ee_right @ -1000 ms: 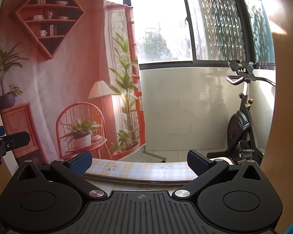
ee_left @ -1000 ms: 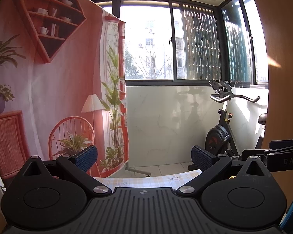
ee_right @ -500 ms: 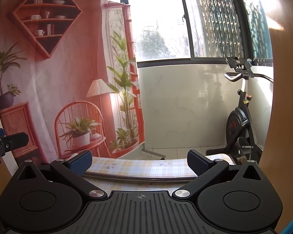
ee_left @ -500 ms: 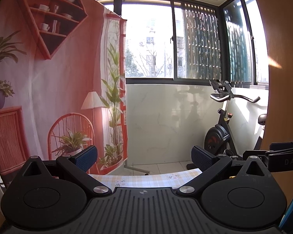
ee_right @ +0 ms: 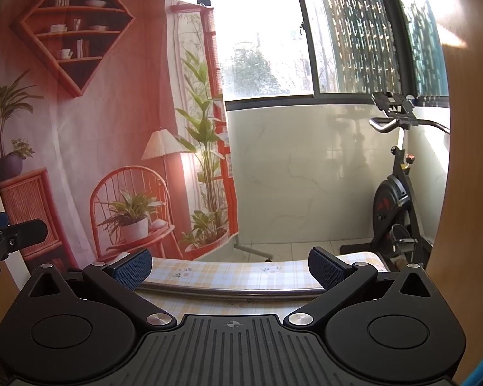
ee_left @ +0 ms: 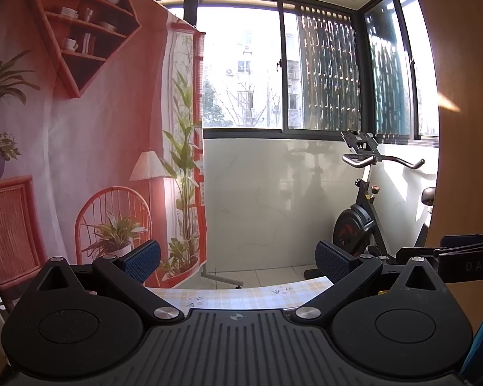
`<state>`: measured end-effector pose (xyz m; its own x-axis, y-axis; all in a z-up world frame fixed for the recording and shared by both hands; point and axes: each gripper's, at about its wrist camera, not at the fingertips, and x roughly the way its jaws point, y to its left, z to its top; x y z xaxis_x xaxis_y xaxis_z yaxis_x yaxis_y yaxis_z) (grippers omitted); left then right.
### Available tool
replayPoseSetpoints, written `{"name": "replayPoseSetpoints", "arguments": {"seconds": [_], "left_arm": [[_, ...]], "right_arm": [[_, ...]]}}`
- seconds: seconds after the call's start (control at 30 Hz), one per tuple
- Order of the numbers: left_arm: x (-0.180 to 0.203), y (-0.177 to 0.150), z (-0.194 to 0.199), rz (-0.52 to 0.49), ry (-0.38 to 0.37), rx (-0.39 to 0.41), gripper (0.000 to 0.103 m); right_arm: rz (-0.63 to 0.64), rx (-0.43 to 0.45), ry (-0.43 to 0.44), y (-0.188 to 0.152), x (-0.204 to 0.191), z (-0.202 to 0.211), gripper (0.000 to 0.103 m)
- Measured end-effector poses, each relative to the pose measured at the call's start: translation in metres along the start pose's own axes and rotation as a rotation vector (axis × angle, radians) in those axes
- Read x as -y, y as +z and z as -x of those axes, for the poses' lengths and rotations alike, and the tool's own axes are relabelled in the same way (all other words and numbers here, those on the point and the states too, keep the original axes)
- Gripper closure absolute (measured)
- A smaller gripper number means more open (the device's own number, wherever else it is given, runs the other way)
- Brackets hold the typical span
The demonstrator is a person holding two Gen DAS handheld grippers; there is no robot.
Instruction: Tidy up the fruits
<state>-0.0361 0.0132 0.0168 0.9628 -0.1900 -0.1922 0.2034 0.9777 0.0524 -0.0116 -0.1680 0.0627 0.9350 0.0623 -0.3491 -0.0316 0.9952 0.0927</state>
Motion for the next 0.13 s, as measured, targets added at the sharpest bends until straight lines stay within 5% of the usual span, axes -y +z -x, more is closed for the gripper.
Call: {"name": "replayPoseSetpoints", "arguments": {"seconds": [0.13], "left_arm": [[-0.0007, -0.0002, -0.0001, 0.003, 0.000, -0.001, 0.000]], "right_arm": [[0.000, 0.000, 0.000, 0.0000, 0.0000, 0.0000, 0.000]]}}
